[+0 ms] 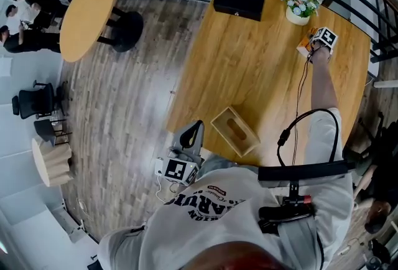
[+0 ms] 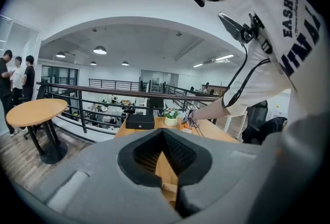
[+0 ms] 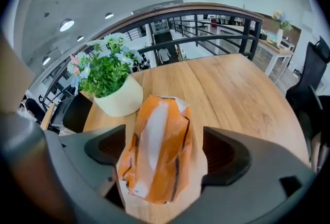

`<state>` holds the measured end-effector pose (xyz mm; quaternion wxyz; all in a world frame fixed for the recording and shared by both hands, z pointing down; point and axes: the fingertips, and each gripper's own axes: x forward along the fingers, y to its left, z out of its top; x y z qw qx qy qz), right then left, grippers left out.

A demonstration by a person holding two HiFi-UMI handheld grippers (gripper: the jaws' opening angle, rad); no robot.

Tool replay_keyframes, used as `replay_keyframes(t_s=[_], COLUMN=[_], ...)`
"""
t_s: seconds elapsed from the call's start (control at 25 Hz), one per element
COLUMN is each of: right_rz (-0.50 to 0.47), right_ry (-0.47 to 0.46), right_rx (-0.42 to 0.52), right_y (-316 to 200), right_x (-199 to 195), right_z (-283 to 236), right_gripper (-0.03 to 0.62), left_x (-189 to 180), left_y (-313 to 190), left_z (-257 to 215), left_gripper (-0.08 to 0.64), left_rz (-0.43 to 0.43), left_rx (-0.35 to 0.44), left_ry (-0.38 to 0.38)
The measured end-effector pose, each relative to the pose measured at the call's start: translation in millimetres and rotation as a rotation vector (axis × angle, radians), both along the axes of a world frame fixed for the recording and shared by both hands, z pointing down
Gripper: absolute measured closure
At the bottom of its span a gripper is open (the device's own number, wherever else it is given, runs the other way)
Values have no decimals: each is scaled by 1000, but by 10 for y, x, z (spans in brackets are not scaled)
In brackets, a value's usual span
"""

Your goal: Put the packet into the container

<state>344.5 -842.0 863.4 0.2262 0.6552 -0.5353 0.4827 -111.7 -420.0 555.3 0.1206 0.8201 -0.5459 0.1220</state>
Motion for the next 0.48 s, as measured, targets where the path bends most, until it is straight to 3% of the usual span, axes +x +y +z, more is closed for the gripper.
replay_keyframes(t_s=[0.08, 0.12, 0.16, 0.28, 0.48], right_rz=[-56, -84, -107, -201, -259], right_ry=[-58, -75, -62, 52, 70], right_rx=[-48, -53, -41, -31, -42], right_y=[69, 100, 112, 123, 166], right_x=[-72, -92, -78, -26, -73], right_z=[114, 129, 112, 50, -22], right_gripper=[161, 442, 485, 512, 514], left_x=[-15, -35, -55, -75, 69], left_y=[-11, -24, -38, -53, -75], left_z=[20, 18, 9, -4, -32], left_gripper=[561, 561, 561, 561, 561], left_rz=[-3, -6, -10, -20, 24], left_rx=[2, 4, 8, 8, 14], left_ry=[-16, -21, -24, -17, -12])
